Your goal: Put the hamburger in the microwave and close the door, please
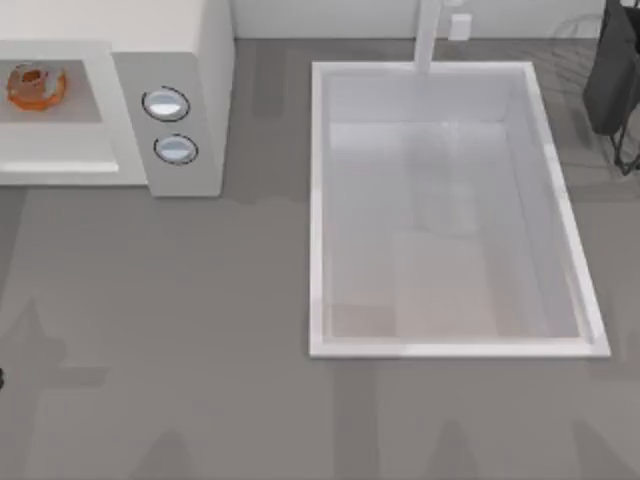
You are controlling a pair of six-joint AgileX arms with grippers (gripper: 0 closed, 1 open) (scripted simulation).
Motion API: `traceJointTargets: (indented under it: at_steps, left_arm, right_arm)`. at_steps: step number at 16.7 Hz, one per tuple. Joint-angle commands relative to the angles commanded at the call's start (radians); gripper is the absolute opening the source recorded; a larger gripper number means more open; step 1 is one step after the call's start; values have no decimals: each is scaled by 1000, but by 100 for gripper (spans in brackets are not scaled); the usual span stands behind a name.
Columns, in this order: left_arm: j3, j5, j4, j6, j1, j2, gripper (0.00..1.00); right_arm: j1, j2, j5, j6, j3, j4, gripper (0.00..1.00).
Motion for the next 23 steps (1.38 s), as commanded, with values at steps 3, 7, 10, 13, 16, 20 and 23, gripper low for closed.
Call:
traceJointTargets:
  at_steps: [3, 7, 10, 13, 16, 20, 23]
  left_arm:
    - [-5, 104, -32, -1, 102, -36, 0]
    - [-6, 158, -48, -1, 156, -56, 0]
    - [0, 155, -46, -1, 153, -54, 0]
    - [32, 166, -61, 20, 171, -22, 0]
    - [152, 201, -116, 99, 237, 106, 0]
    - [401, 259, -235, 266, 369, 424, 0]
    - [617, 300, -343, 419, 478, 755, 0]
  right_arm:
    - [0, 0, 0, 0, 0, 0, 100]
    - [0, 0, 0, 0, 0, 0, 100]
    - [0, 0, 0, 0, 0, 0, 100]
    - [0, 0, 0, 0, 0, 0, 100]
    - [0, 0, 0, 0, 0, 0, 100]
    - [0, 0, 0, 0, 0, 0, 100]
    - [0, 0, 0, 0, 0, 0, 100]
